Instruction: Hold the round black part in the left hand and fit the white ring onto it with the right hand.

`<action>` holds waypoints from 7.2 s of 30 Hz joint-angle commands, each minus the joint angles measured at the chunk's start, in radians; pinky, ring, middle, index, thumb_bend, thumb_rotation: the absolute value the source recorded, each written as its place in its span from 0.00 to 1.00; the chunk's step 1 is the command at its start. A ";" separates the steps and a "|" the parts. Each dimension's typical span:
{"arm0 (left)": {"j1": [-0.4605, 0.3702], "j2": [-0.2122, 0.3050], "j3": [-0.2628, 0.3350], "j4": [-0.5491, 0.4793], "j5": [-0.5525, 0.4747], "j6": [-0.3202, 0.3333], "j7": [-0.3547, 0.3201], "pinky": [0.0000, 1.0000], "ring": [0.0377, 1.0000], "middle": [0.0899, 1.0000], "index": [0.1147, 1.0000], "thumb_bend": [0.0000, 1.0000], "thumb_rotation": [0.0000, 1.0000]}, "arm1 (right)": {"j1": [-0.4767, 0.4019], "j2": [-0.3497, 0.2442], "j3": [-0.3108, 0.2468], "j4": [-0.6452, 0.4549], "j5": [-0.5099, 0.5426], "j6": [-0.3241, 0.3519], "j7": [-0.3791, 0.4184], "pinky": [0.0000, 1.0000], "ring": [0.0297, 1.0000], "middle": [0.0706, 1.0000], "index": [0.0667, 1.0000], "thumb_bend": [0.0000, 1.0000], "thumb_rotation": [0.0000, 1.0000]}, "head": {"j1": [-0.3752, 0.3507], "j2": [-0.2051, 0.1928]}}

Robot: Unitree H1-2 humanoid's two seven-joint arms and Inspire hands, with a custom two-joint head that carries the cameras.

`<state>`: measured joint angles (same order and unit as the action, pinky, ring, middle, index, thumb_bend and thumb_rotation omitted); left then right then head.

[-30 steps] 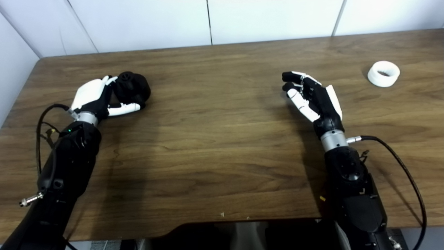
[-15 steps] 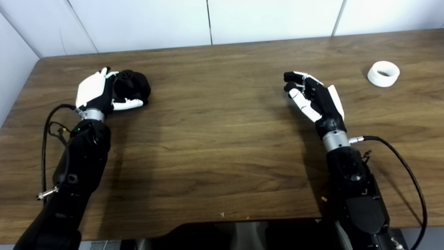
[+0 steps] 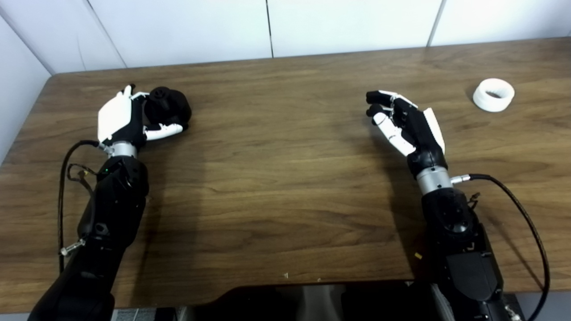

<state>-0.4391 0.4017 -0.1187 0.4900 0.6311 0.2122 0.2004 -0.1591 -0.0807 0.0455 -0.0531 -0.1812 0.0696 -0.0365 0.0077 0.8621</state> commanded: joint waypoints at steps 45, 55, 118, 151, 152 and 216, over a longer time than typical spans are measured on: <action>0.020 -0.064 -0.100 -0.108 -0.081 -0.030 -0.076 1.00 1.00 1.00 0.62 0.99 0.35 | -0.050 -0.024 -0.013 -0.057 0.003 0.006 0.009 0.69 0.71 0.75 0.70 0.52 0.66 | -0.011 0.014; 0.029 -0.084 -0.120 -0.168 -0.107 -0.056 -0.149 1.00 1.00 1.00 0.61 0.99 0.36 | -0.057 -0.031 -0.017 -0.055 -0.006 0.001 0.004 0.68 0.71 0.75 0.71 0.53 0.70 | -0.014 0.013; 0.025 -0.178 -0.309 -0.286 -0.121 -0.189 -0.323 1.00 1.00 1.00 0.63 1.00 0.36 | -0.065 -0.045 -0.059 -0.065 0.029 -0.010 0.002 0.71 0.72 0.76 0.71 0.55 0.66 | -0.030 0.015; 0.113 -0.211 -0.339 -0.413 -0.137 -0.270 -0.429 1.00 1.00 1.00 0.59 1.00 0.32 | -0.053 -0.038 -0.059 -0.083 0.030 -0.011 -0.003 0.71 0.71 0.75 0.70 0.55 0.65 | -0.090 0.011; 0.115 -0.210 -0.337 -0.415 -0.138 -0.269 -0.432 1.00 1.00 1.00 0.60 1.00 0.31 | -0.052 -0.036 -0.057 -0.083 0.028 -0.011 -0.005 0.71 0.71 0.75 0.70 0.55 0.65 | -0.090 0.011; 0.128 -0.161 -0.235 -0.421 -0.180 -0.334 -0.503 1.00 1.00 1.00 0.58 1.00 0.24 | -0.329 -0.544 0.035 0.122 -0.623 0.229 0.112 0.74 0.82 0.79 0.78 0.71 0.46 | -0.411 -0.076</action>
<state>-0.2913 0.2239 -0.3682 0.0838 0.4625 -0.1070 -0.3121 -0.4343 -0.5891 0.0975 0.0847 -0.7814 0.2791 0.0792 -0.4019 0.7854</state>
